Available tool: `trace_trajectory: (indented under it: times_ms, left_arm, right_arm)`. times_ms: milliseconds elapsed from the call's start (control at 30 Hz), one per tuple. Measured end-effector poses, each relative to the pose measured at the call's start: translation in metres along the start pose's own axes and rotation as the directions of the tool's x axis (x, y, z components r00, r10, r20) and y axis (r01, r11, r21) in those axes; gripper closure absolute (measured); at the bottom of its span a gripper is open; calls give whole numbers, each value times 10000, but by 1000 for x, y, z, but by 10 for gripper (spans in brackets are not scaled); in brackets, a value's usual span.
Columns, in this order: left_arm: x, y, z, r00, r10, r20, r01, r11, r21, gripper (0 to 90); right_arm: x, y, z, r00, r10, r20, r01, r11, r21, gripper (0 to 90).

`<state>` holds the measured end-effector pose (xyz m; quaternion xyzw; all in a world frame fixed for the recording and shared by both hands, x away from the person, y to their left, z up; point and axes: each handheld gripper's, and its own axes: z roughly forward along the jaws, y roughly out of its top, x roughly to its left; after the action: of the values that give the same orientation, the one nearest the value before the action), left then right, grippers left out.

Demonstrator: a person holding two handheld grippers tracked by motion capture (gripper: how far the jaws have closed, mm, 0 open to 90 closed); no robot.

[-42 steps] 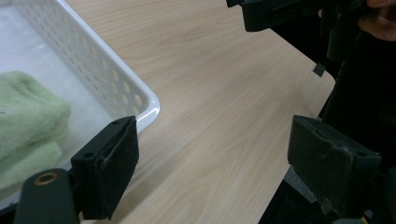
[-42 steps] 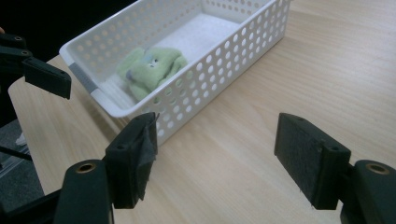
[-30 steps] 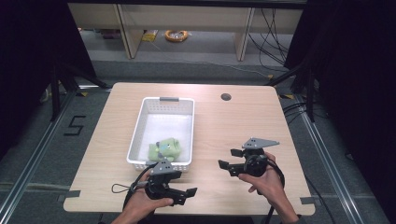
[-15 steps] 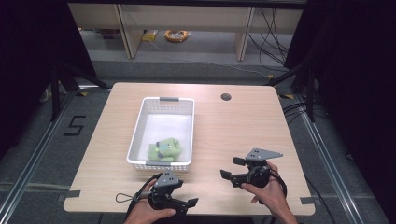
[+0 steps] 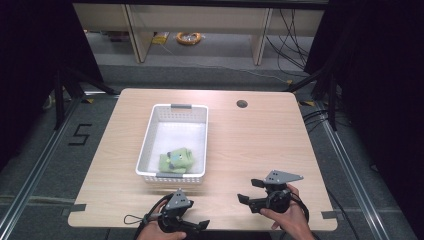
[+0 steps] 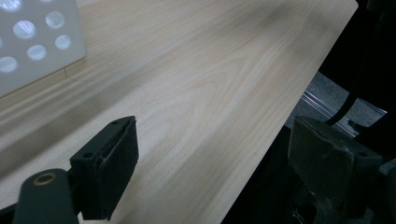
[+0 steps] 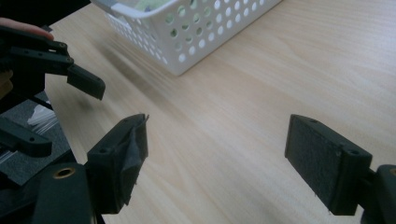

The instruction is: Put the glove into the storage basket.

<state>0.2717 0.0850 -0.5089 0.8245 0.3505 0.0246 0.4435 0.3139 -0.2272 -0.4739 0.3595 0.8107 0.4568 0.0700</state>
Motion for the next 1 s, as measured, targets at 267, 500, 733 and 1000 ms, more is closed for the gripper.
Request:
trace_trajectory:
  times_ms: [267,500,733,1000]
  left_arm:
    - [-8,-6,4,9999,109,122,-109,9999,-11,158]
    - [-9,-8,2,9990,456,-32,-455,9985,300,158]
    - [-9,-7,3,9987,509,-47,-508,9984,244,159]
    - [-6,-6,0,9980,602,-196,-595,9977,313,159]
  right_arm:
    - [11,-18,0,9998,-3,199,-9,9980,627,186]
    - [16,-30,-5,9997,-134,193,119,9971,753,185]
    - [17,-33,-6,9991,-363,228,343,9961,809,185]
    - [17,-34,-4,9991,-362,215,342,9959,839,186]
